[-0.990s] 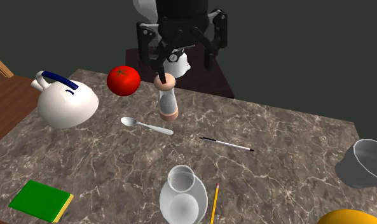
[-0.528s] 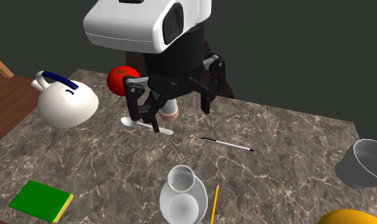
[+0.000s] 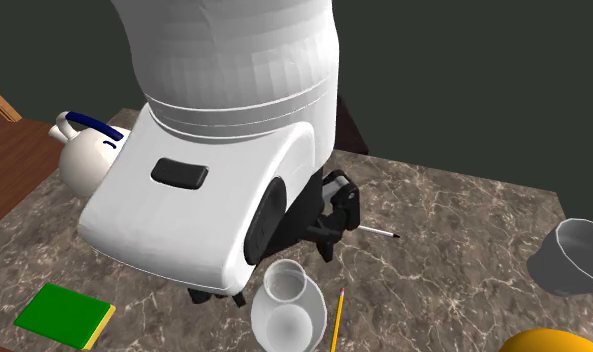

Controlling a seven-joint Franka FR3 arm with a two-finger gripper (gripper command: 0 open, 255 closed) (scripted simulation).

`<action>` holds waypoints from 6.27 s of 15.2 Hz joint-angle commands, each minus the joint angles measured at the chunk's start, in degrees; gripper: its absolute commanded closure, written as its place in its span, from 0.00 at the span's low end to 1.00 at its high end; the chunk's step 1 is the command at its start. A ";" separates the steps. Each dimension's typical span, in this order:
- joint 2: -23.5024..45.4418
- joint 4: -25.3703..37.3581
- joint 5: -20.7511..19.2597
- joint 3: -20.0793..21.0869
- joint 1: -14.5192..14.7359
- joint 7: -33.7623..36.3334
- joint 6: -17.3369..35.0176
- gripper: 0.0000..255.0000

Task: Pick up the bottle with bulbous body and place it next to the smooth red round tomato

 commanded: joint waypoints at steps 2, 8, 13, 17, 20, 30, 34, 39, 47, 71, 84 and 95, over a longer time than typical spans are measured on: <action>1.53 -0.04 0.20 0.10 0.00 -0.20 1.63 0.00; 2.95 -1.56 0.42 0.21 0.04 -0.34 4.56 0.00; 2.95 -1.56 0.42 0.21 0.04 -0.34 4.56 0.00; 2.95 -1.56 0.42 0.21 0.04 -0.34 4.56 1.00; 2.95 -1.56 0.42 0.21 0.04 -0.35 4.56 1.00; 1.79 1.47 0.15 0.13 0.05 -0.02 0.39 1.00; 1.25 3.80 0.01 0.08 0.03 0.19 -2.48 1.00; 0.85 7.10 -0.12 0.03 -0.01 0.42 -6.17 1.00; 0.94 13.39 -0.24 -0.02 -0.12 0.75 -12.36 1.00; -24.50 -4.58 -2.21 -4.43 -4.98 -8.03 -20.19 1.00; -41.97 -14.02 -6.80 -10.92 -10.11 -18.33 -28.24 1.00; -50.63 -12.63 -12.37 -18.41 -14.27 -29.36 -37.63 1.00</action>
